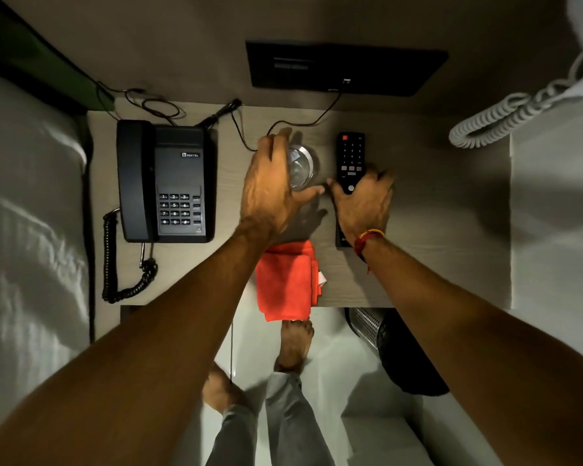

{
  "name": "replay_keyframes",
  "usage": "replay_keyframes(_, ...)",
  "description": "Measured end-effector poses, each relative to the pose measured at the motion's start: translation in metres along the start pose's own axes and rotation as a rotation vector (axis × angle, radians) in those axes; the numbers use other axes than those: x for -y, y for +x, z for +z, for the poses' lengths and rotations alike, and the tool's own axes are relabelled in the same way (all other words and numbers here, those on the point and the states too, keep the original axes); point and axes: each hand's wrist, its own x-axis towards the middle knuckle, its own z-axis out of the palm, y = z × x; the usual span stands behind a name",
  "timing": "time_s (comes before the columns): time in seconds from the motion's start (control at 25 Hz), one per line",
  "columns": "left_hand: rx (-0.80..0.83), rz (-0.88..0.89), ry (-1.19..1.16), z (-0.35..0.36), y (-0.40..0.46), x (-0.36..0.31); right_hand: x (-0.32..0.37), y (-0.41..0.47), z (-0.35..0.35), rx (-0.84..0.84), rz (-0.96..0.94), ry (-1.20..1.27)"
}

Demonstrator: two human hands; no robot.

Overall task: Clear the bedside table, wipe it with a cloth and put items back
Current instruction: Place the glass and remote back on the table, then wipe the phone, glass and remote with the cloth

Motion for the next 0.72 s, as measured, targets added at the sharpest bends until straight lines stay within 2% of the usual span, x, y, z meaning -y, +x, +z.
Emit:
replay_keyframes(0.16, -0.124, 0.019, -0.030, -0.032, -0.015, 0.006, 0.006, -0.020, -0.009, -0.103, -0.155, -0.078)
replay_keyframes(0.24, -0.183, 0.006, 0.018, -0.051, -0.027, 0.017, 0.009, -0.041, -0.009, -0.067, -0.304, -0.035)
replay_keyframes(0.36, -0.217, -0.113, 0.041, -0.080, -0.054, 0.045, 0.009, -0.074, 0.000, 0.212, -0.439, 0.040)
replay_keyframes(0.44, -0.197, -0.207, 0.054, -0.097, -0.077, 0.072, 0.008, -0.095, 0.004, 0.428, -0.462, -0.010)
replay_keyframes(0.6, -0.158, -0.354, 0.151, -0.113, -0.122, 0.132, 0.001, -0.115, 0.013, 0.553, -0.582, -0.373)
replay_keyframes(0.72, -0.029, -0.446, 0.117, -0.112, -0.143, 0.163, 0.009, -0.113, 0.014, 0.659, -0.564, -0.426)
